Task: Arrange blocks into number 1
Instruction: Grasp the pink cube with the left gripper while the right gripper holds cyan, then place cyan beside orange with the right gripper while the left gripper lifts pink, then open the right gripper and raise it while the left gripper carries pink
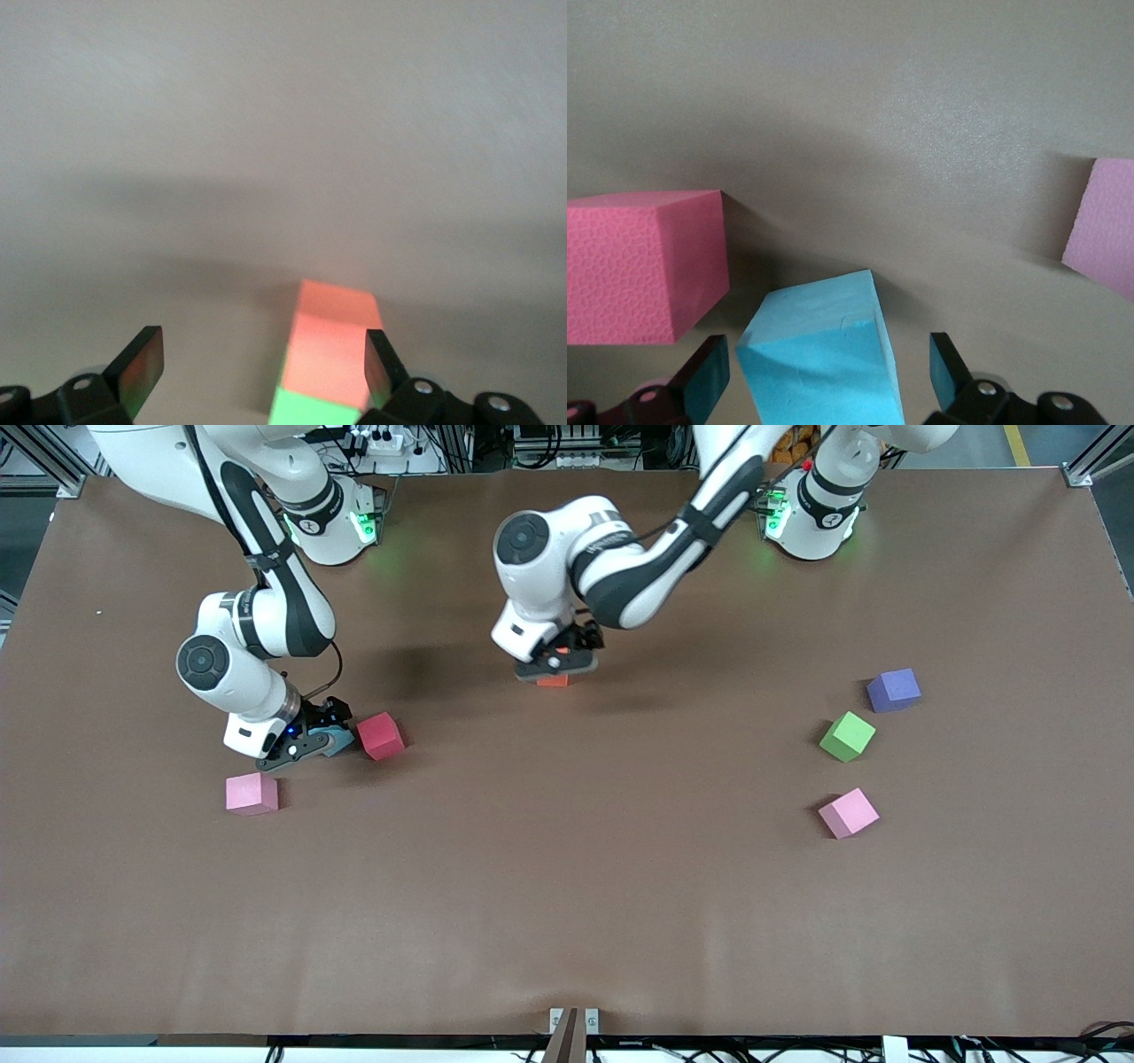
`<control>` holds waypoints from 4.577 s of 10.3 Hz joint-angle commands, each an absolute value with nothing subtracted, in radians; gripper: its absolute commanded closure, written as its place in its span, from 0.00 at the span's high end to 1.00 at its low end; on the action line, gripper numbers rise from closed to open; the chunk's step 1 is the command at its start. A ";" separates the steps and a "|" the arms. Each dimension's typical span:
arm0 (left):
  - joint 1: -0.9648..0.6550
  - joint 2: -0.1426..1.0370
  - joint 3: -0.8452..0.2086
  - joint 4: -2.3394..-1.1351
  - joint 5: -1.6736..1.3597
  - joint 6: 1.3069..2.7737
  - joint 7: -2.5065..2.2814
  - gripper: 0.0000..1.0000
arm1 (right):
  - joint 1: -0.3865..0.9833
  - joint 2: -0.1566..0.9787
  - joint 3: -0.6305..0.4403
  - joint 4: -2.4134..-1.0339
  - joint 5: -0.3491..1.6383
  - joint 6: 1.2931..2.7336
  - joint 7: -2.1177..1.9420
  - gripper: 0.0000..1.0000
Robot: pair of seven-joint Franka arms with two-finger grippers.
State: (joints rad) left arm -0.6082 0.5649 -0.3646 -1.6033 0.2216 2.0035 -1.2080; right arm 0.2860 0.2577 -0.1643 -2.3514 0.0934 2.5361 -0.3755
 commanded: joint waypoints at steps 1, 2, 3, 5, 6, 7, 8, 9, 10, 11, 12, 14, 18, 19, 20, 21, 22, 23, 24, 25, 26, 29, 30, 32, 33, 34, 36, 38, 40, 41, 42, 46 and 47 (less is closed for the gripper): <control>-0.461 0.537 -0.370 -1.652 0.209 2.008 -1.206 1.00 | 0.271 0.271 -0.155 -2.355 0.103 2.562 -0.419 1.00; -0.402 0.537 -0.370 -1.655 0.212 2.006 -1.197 1.00 | 0.275 0.282 -0.155 -2.355 0.101 2.578 -0.419 1.00; -0.334 0.532 -0.368 -1.660 0.213 2.009 -1.180 1.00 | 0.278 0.285 -0.155 -2.355 0.101 2.580 -0.420 1.00; -0.200 0.529 -0.368 -1.658 0.242 2.034 -1.123 1.00 | 0.282 0.287 -0.155 -2.355 0.100 2.580 -0.420 1.00; -0.145 0.535 -0.370 -1.663 0.277 2.061 -1.120 1.00 | 0.282 0.287 -0.155 -2.355 0.100 2.579 -0.422 1.00; -0.100 0.537 -0.370 -1.681 0.296 2.094 -1.096 1.00 | 0.290 0.287 -0.155 -2.355 0.100 2.579 -0.434 1.00; -0.050 0.534 -0.370 -1.718 0.311 2.127 -1.059 1.00 | 0.293 0.287 -0.153 -2.358 0.100 2.577 -0.439 1.00; -0.004 0.531 -0.371 -1.744 0.328 2.158 -1.017 1.00 | 0.296 0.285 -0.155 -2.358 0.100 2.577 -0.439 1.00; 0.035 0.534 -0.370 -1.776 0.333 2.201 -0.988 1.00 | 0.299 0.287 -0.153 -2.364 0.100 2.577 -0.439 1.00; 0.075 0.534 -0.370 -1.811 0.345 2.248 -0.962 1.00 | 0.301 0.285 -0.153 -2.371 0.100 2.579 -0.439 1.00; 0.125 0.534 -0.370 -1.825 0.360 2.255 -0.925 1.00 | 0.301 0.285 -0.155 -2.375 0.100 2.579 -0.449 1.00; 0.205 0.535 -0.371 -1.822 0.368 2.261 -0.881 1.00 | 0.293 0.285 -0.155 -2.378 0.100 2.579 -0.475 0.94; 0.313 0.554 -0.373 -1.824 0.358 2.319 -0.787 1.00 | 0.288 0.285 -0.156 -2.381 0.101 2.580 -0.477 0.66; 0.325 0.564 -0.373 -1.822 0.351 2.324 -0.787 1.00 | 0.288 0.285 -0.158 -2.382 0.101 2.580 -0.477 0.62; 0.330 0.569 -0.373 -1.824 0.338 2.344 -0.788 1.00 | 0.287 0.284 -0.160 -2.382 0.101 2.579 -0.477 0.61; 0.328 0.577 -0.373 -1.824 0.310 2.358 -0.788 1.00 | 0.285 0.278 -0.167 -2.381 0.101 2.577 -0.479 0.61; 0.328 0.581 -0.373 -1.824 0.284 2.367 -0.788 1.00 | 0.284 0.256 -0.172 -2.381 0.103 2.568 -0.485 0.61; 0.325 0.583 -0.374 -1.824 0.270 2.367 -0.788 1.00 | 0.284 0.212 -0.175 -2.379 0.104 2.553 -0.485 0.61; 0.318 0.583 -0.373 -1.824 0.259 2.373 -0.788 1.00 | 0.285 0.169 -0.182 -2.373 0.106 2.525 -0.485 0.62; 0.313 0.598 -0.374 -1.824 0.259 2.378 -0.788 1.00 | 0.290 0.128 -0.186 -2.370 0.106 2.519 -0.476 0.62; 0.307 0.612 -0.373 -1.822 0.259 2.381 -0.788 1.00 | 0.296 0.097 -0.186 -2.359 0.110 2.519 -0.447 0.61; 0.295 0.643 -0.373 -1.821 0.267 2.388 -0.787 1.00 | 0.426 0.064 -0.186 -2.301 0.110 2.519 -0.115 0.61; 0.290 0.650 -0.371 -1.818 0.270 2.388 -0.787 1.00 | 0.490 0.066 -0.186 -2.274 0.109 2.519 0.047 0.61; 0.290 0.658 -0.371 -1.818 0.272 2.388 -0.787 1.00 | 0.610 0.098 -0.189 -2.209 0.106 2.502 0.315 0.61; 0.290 0.667 -0.371 -1.816 0.281 2.388 -0.784 1.00 | 0.656 0.121 -0.189 -2.179 0.103 2.479 0.419 0.61; 0.290 0.670 -0.371 -1.813 0.285 2.388 -0.781 0.76 | 0.698 0.144 -0.189 -2.160 0.103 2.477 0.508 0.61; 0.295 0.678 -0.371 -1.813 0.284 2.388 -0.730 0.00 | 0.796 0.216 -0.195 -2.096 0.101 2.477 0.711 0.61; 0.295 0.675 -0.370 -1.812 0.284 2.388 -0.732 0.00 | 0.895 0.320 -0.212 -1.984 0.101 2.465 0.903 0.61; 0.295 0.666 -0.371 -1.812 0.285 2.387 -0.735 0.00 | 0.962 0.398 -0.235 -1.899 0.100 2.436 0.988 0.62; 0.290 0.651 -0.371 -1.810 0.285 2.387 -0.736 0.00 | 0.982 0.429 -0.239 -1.882 0.097 2.434 0.985 0.62; 0.269 0.635 -0.371 -1.810 0.293 2.387 -0.735 0.00 | 0.994 0.455 -0.239 -1.870 0.092 2.434 0.982 0.62; 0.131 0.609 -0.373 -1.789 0.288 2.372 -0.868 0.00 | 1.028 0.521 -0.236 -1.813 0.074 2.434 0.966 0.62; 0.103 0.607 -0.373 -1.787 0.288 2.372 -0.911 0.00 | 1.034 0.532 -0.236 -1.812 0.074 2.434 0.944 0.62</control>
